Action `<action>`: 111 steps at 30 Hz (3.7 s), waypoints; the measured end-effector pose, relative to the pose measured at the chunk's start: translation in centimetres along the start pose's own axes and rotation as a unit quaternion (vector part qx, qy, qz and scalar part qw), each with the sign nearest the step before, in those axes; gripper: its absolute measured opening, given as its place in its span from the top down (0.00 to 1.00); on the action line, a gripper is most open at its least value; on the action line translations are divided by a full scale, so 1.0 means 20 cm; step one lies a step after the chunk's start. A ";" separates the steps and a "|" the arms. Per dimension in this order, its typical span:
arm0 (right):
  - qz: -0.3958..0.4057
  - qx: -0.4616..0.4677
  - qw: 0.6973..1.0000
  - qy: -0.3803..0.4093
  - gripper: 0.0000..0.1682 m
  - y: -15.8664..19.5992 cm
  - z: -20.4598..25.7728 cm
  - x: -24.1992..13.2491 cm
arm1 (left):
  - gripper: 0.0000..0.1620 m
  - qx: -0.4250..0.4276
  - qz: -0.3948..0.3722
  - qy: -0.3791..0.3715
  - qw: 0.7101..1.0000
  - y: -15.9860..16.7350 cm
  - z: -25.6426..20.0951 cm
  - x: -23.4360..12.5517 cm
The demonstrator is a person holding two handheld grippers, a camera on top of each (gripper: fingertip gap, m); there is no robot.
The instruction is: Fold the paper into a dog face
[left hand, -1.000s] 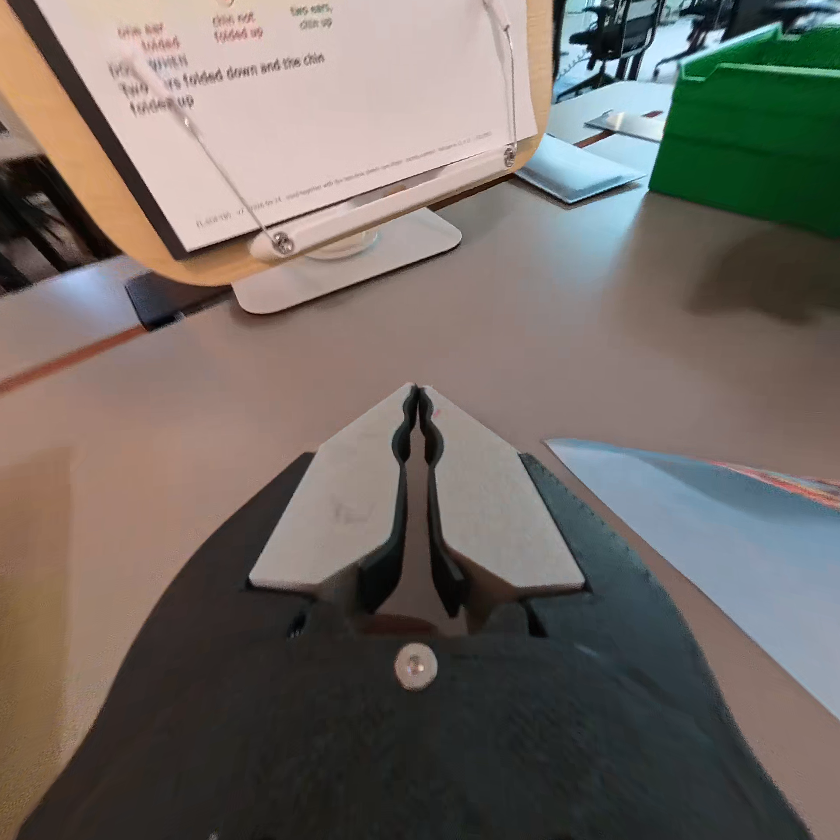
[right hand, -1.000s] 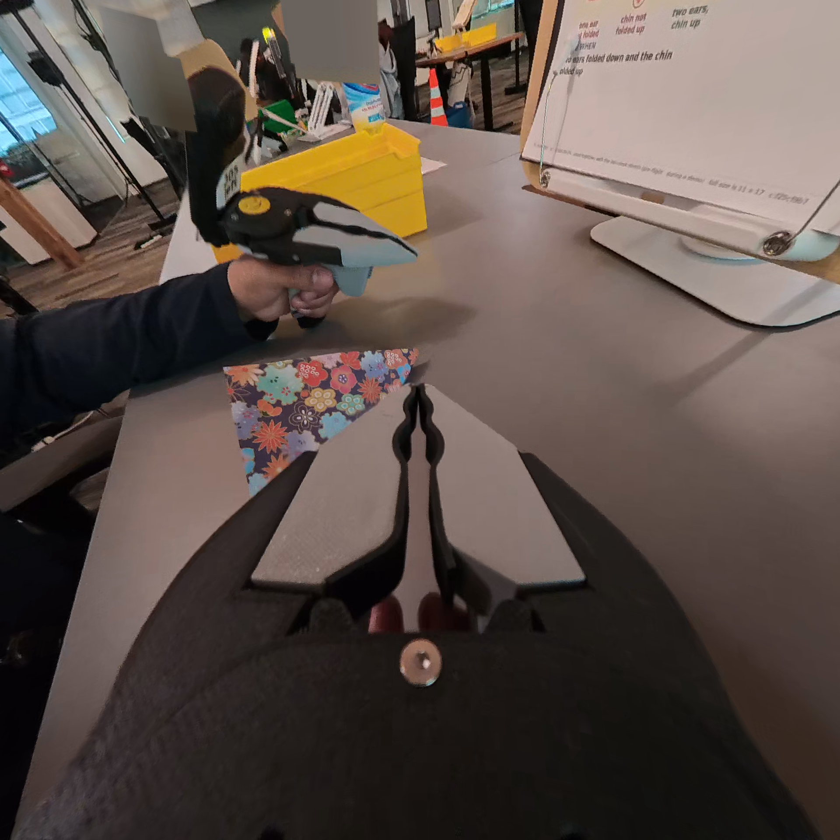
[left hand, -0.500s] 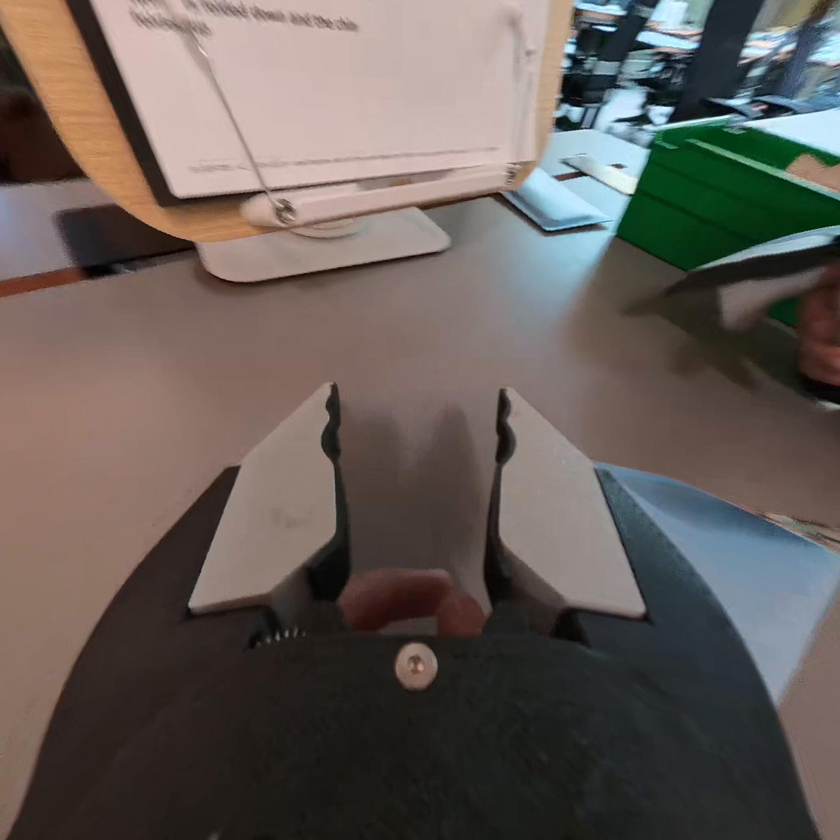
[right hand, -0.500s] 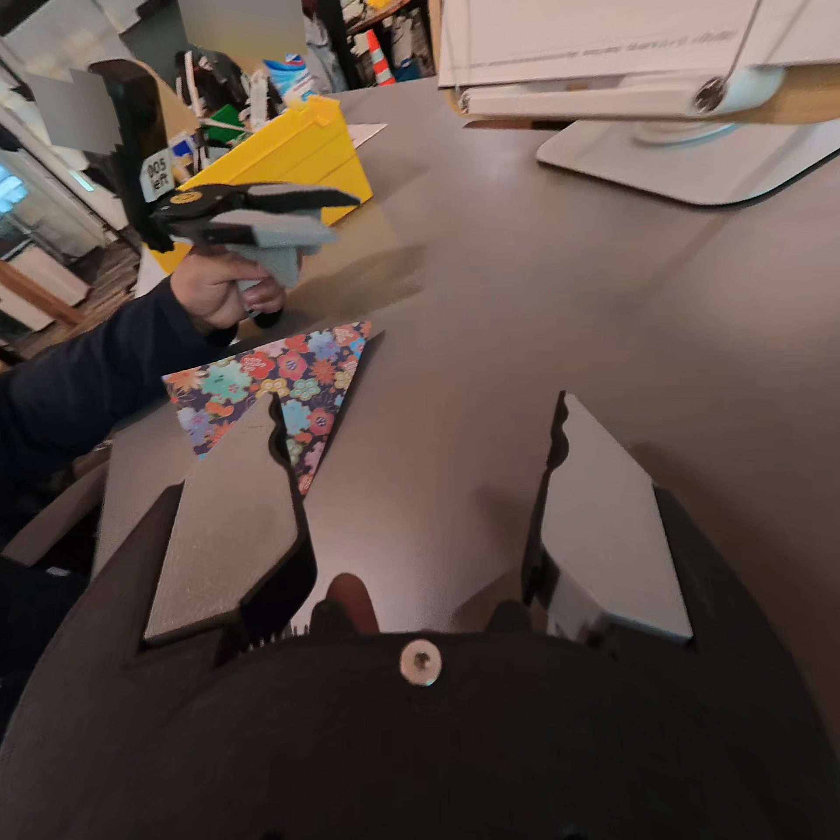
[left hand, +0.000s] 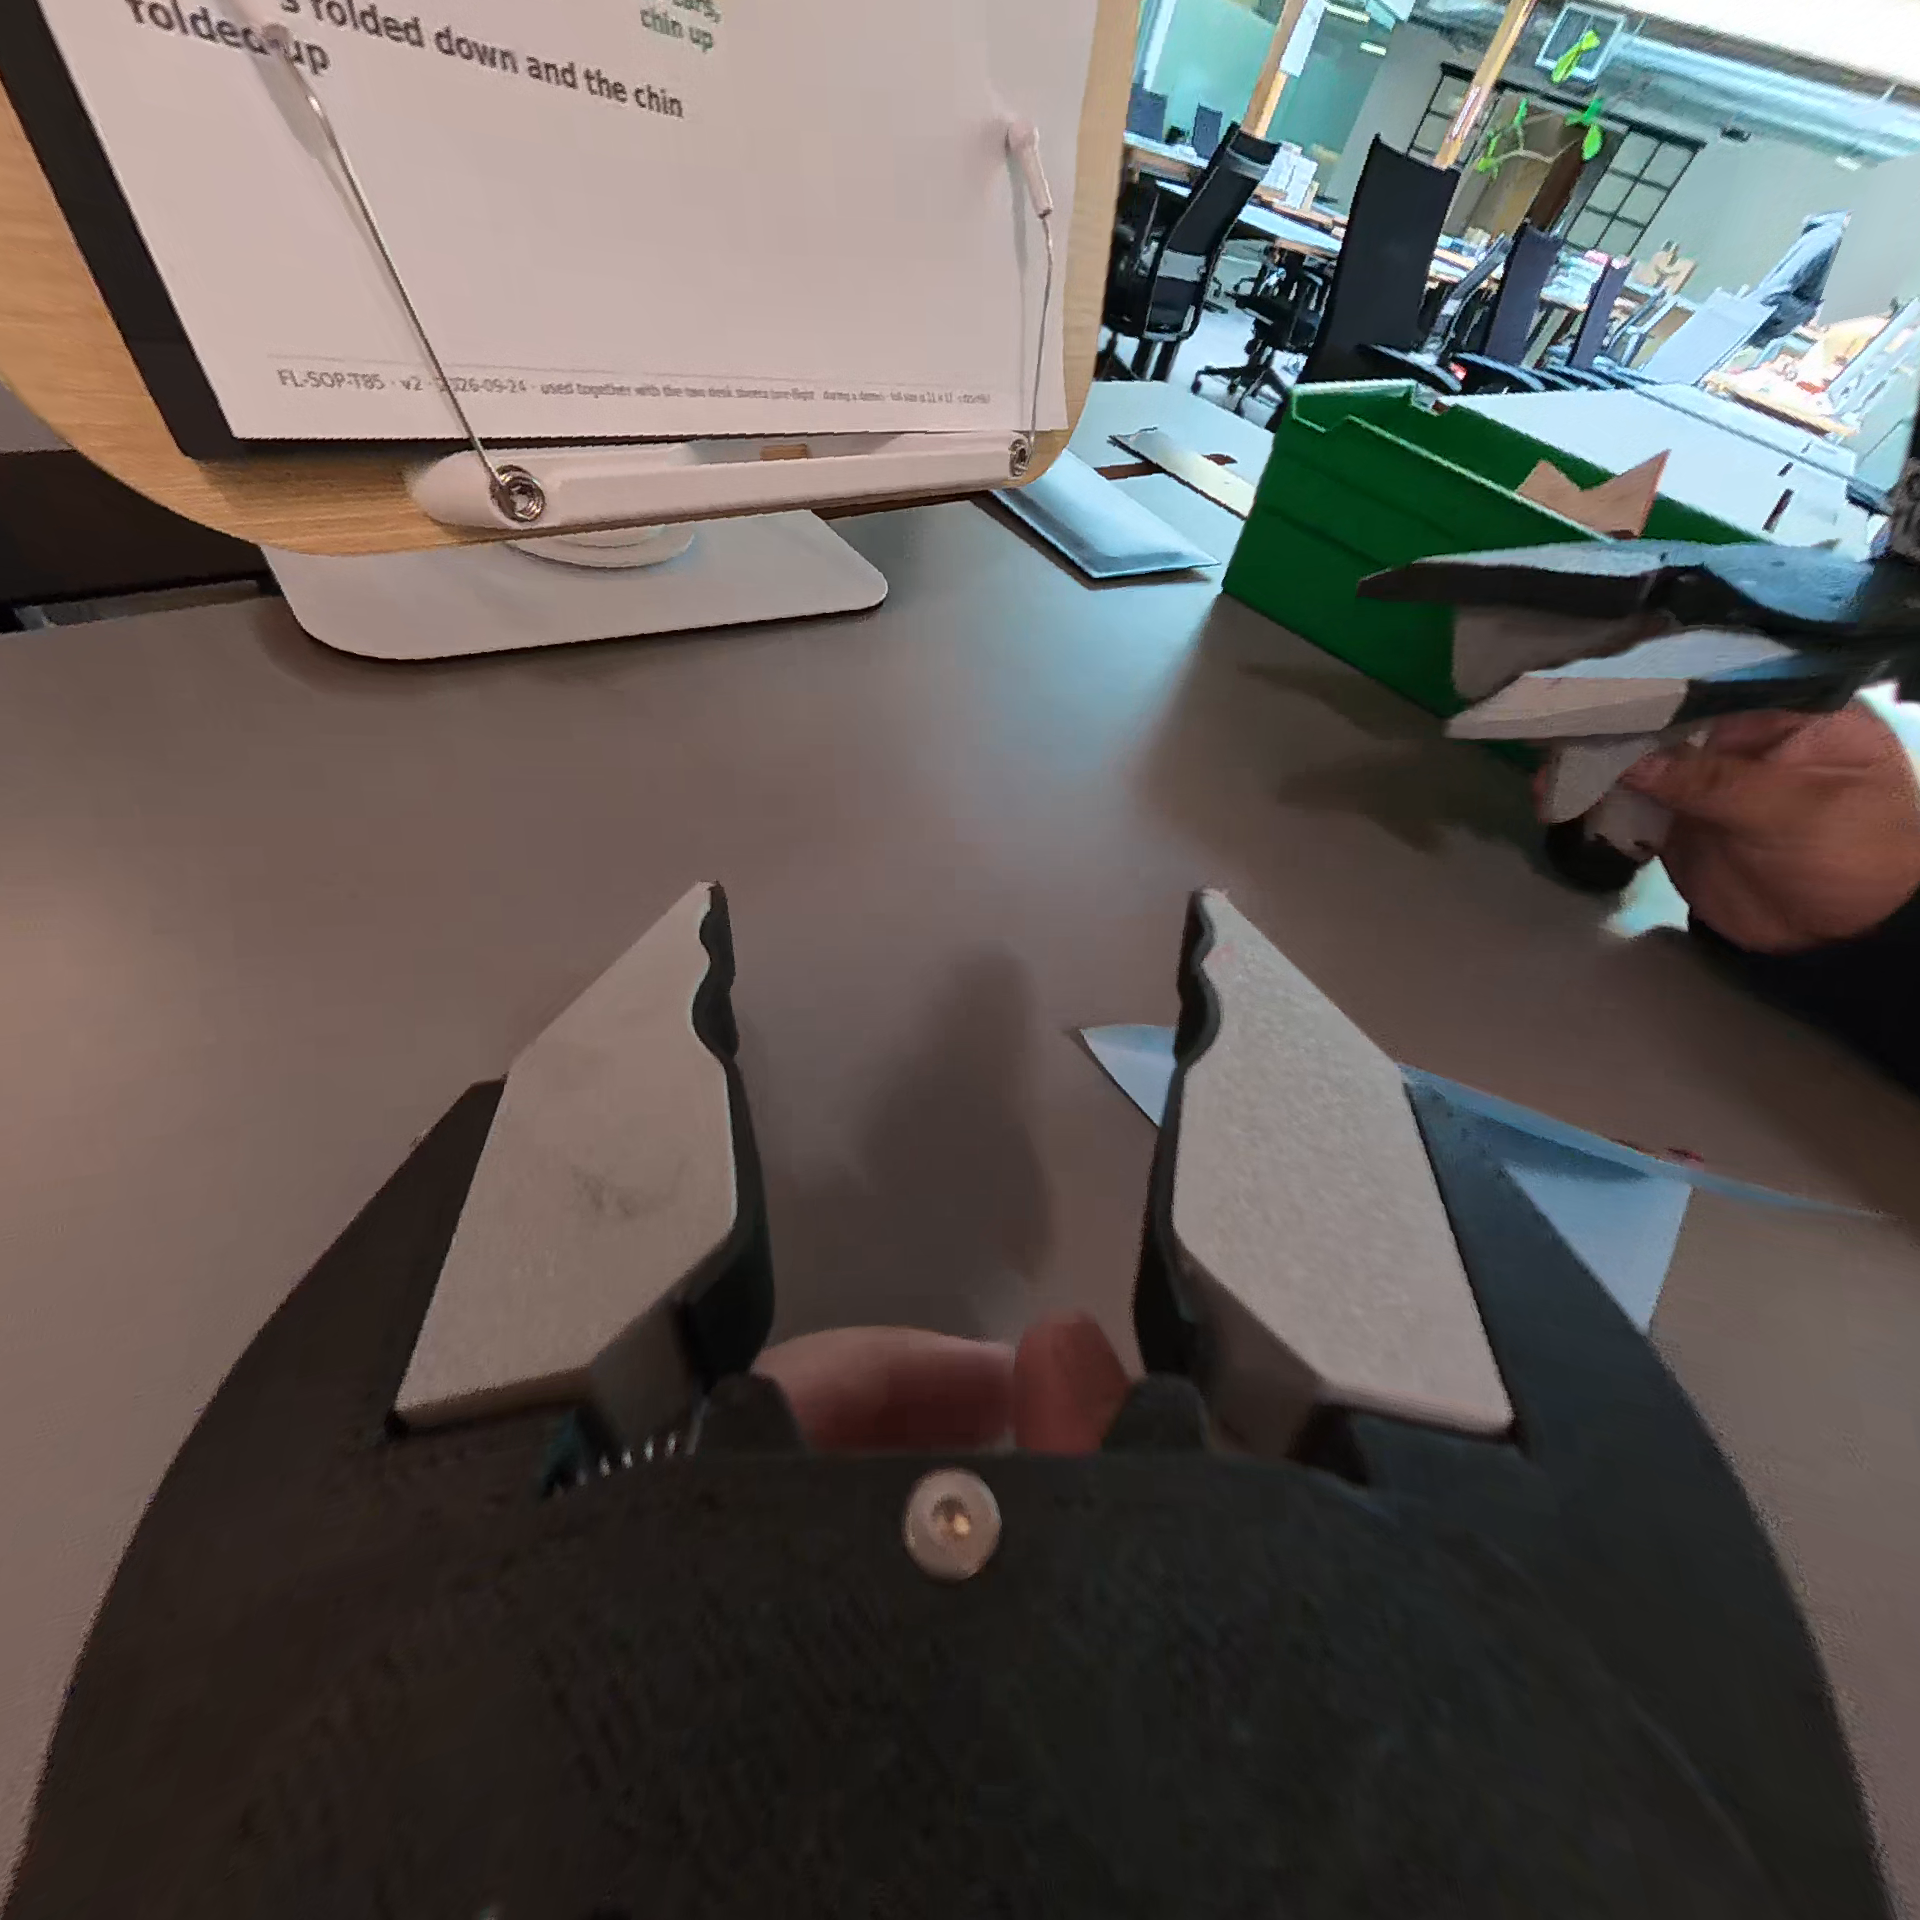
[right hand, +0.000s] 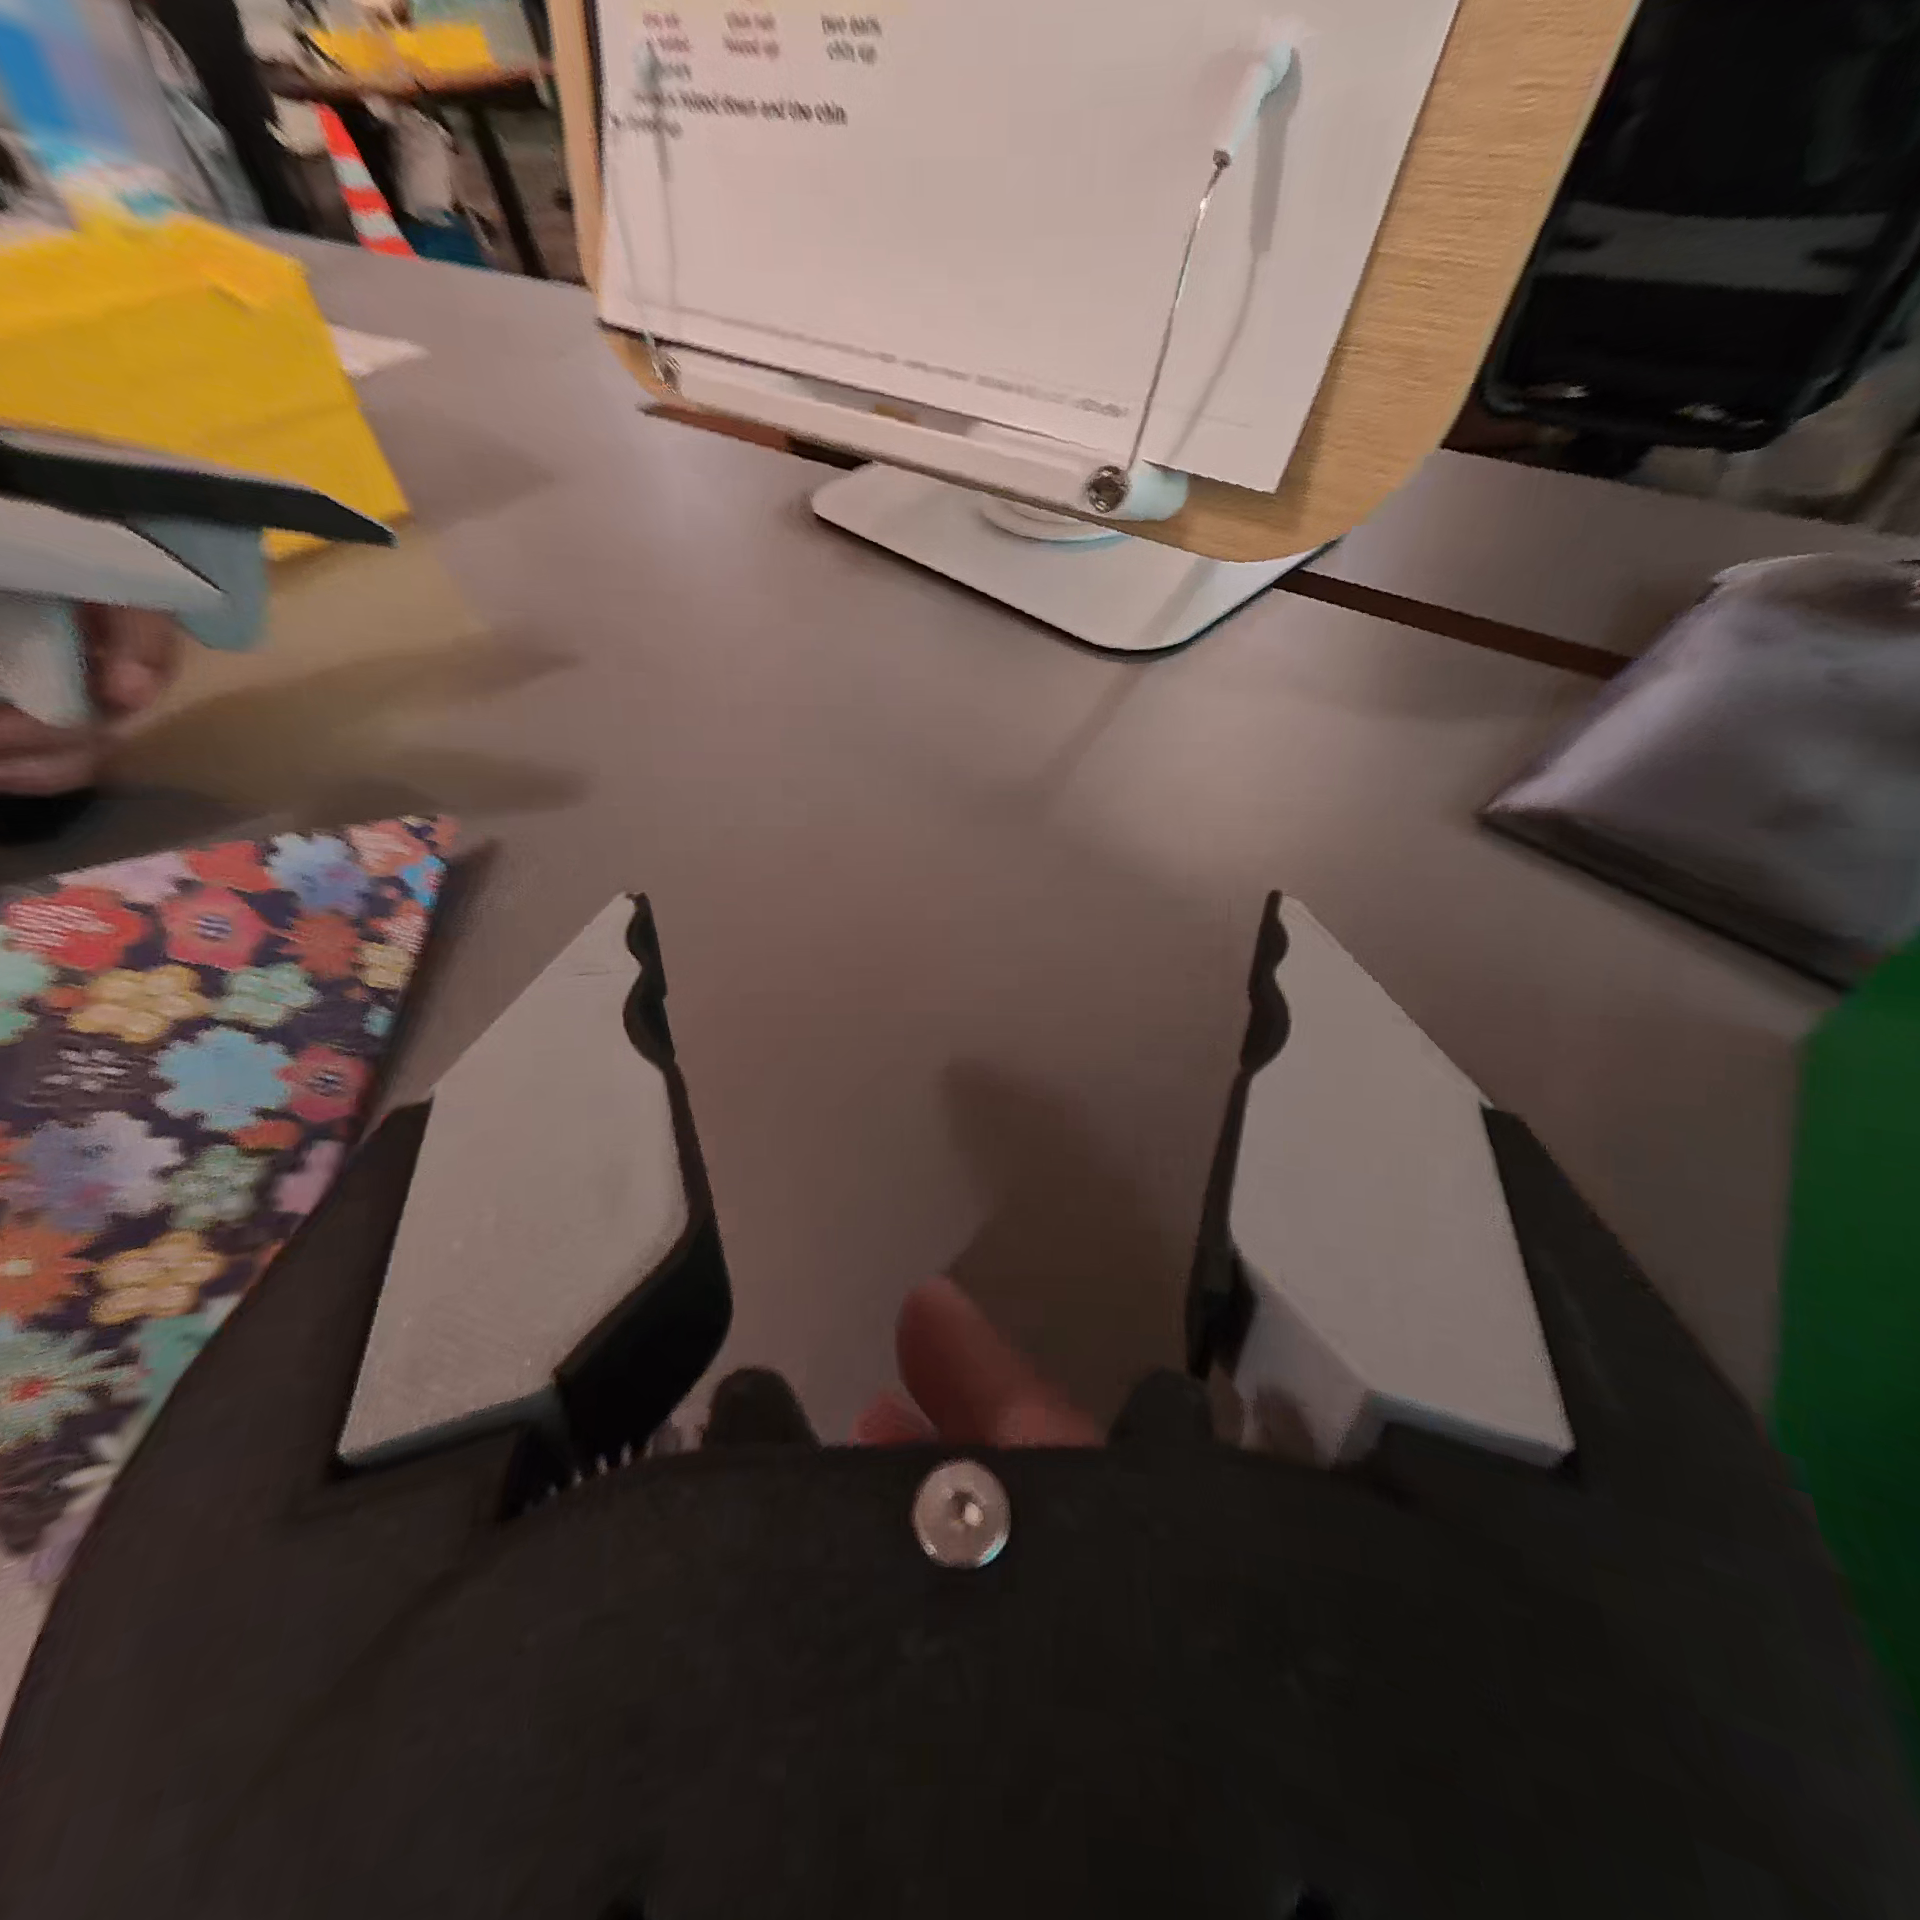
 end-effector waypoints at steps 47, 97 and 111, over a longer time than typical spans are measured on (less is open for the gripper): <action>0.157 -0.068 0.980 0.104 0.26 0.24 -0.07 0.06 | 0.56 0.118 0.034 -0.037 0.992 0.03 -0.09 0.03; 0.101 -0.062 0.987 0.106 0.28 0.17 -0.08 0.01 | 0.56 0.168 0.063 -0.033 0.983 0.07 -0.14 0.05; 0.108 -0.064 0.987 0.103 0.37 0.18 -0.08 0.01 | 0.55 0.188 0.069 -0.036 0.979 0.08 -0.16 0.06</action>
Point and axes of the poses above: each gripper's, where its closed fingertips meet, x out along the fingers, y out of its underside, z = x × y across the jaws, the point moved 2 cm from there along -x, back along the fingers, and after that the axes turned 8 degrees about x, right-handed, at the moved point
